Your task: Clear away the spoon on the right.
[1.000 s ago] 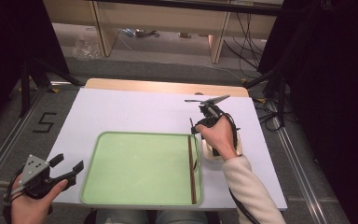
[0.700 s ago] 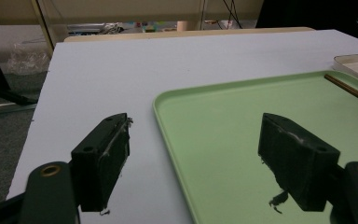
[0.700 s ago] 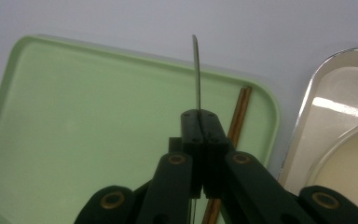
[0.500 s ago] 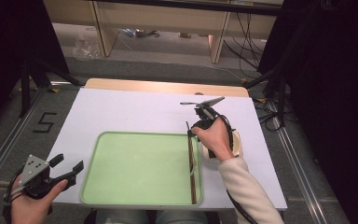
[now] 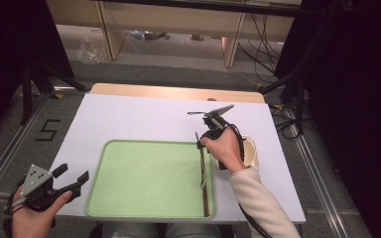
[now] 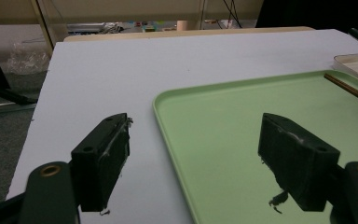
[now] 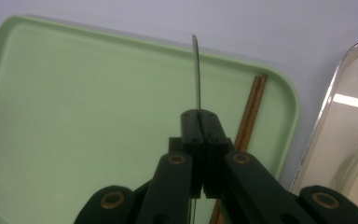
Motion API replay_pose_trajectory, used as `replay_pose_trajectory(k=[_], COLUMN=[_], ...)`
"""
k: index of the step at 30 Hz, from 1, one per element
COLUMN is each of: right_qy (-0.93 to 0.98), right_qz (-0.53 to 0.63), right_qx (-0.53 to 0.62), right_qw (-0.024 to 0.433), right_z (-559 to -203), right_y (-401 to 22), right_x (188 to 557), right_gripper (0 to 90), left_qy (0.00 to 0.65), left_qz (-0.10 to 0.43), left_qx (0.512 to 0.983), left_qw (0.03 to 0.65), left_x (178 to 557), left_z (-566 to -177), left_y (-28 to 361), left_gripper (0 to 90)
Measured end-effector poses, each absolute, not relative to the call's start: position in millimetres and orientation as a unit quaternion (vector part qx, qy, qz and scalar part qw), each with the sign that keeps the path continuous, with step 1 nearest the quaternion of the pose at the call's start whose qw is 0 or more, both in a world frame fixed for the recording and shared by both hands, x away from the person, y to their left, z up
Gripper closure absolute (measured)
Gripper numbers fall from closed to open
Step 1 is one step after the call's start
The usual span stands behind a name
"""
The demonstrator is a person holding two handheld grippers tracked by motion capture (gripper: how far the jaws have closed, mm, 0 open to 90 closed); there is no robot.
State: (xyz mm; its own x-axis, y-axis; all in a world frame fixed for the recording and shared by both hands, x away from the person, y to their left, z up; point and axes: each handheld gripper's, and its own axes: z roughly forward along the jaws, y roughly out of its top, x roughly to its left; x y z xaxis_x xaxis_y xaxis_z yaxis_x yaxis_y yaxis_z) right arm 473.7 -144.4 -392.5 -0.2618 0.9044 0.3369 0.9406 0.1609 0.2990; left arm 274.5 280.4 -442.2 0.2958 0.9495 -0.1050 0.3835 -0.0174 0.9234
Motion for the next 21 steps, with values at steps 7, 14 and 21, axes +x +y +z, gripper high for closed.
replay_pose_trajectory(k=[7,14,21], right_qy=[-0.763,-0.771,-0.780], right_qz=[-0.215,-0.216,-0.220], right_qx=[-0.608,-0.597,-0.585], right_qw=[0.045,0.041,0.034], right_z=[-396.9,-400.9,-404.6], right_y=[-135.6,-133.5,-132.1], right_x=[471.3,471.4,472.1], right_gripper=[90.0,90.0,90.0], left_qy=[0.514,0.514,0.514], left_qz=[0.297,0.297,0.297], left_qx=[0.648,0.648,0.649], left_qw=[0.477,0.477,0.476], left_x=[274.4,274.3,274.3], left_z=[-442.1,-442.1,-442.2], left_y=[280.5,280.4,280.4], left_gripper=[24.4,24.4,24.4])
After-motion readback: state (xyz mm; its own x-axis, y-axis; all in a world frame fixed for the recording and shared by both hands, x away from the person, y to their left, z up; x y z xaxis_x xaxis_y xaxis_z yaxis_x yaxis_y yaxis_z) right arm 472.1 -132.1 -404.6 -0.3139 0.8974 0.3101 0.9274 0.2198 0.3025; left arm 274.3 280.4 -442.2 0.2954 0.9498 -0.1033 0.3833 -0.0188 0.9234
